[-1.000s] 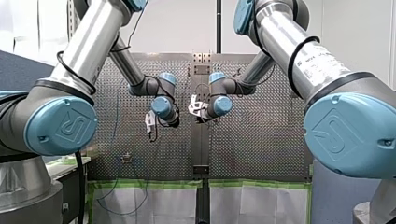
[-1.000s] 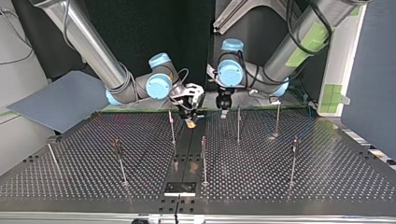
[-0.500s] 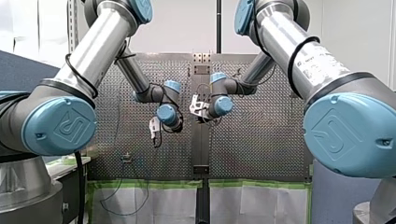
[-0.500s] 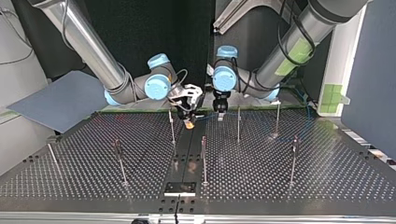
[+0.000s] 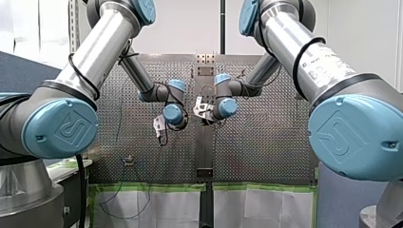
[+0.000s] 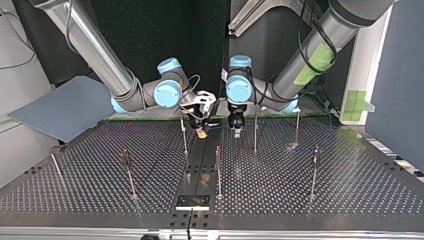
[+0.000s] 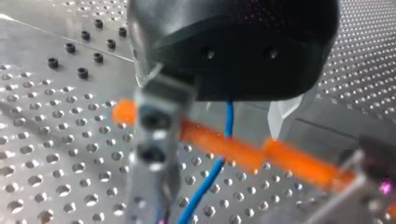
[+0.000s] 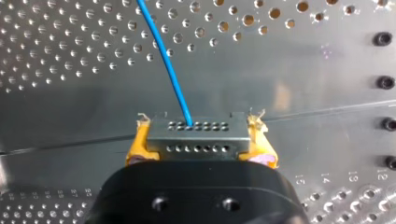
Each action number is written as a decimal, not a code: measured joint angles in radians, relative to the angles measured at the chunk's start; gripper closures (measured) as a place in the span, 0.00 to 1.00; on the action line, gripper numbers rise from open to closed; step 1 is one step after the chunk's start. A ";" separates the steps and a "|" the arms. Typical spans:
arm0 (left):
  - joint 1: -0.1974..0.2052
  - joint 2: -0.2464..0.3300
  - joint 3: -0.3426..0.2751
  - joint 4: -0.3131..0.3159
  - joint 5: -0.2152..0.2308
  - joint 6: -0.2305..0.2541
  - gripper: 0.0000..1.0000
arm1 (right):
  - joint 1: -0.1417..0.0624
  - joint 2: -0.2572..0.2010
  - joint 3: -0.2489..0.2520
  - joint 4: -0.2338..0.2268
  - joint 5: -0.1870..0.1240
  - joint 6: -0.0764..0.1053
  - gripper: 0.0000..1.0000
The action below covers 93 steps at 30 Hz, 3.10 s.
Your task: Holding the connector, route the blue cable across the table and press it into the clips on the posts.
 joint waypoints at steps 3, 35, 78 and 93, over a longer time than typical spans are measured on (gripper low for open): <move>0.002 0.000 0.000 0.006 0.002 -0.001 0.00 | -0.001 0.000 0.000 0.000 -0.003 0.003 1.00; -0.010 0.011 0.000 -0.041 -0.021 -0.001 1.00 | -0.013 -0.025 0.000 0.021 -0.012 0.008 1.00; -0.067 0.386 -0.040 -0.158 -0.034 -0.011 1.00 | -0.065 -0.390 0.103 0.164 -0.028 -0.006 1.00; -0.067 0.469 -0.041 -0.152 -0.024 -0.017 1.00 | -0.068 -0.526 0.106 0.193 -0.074 0.009 1.00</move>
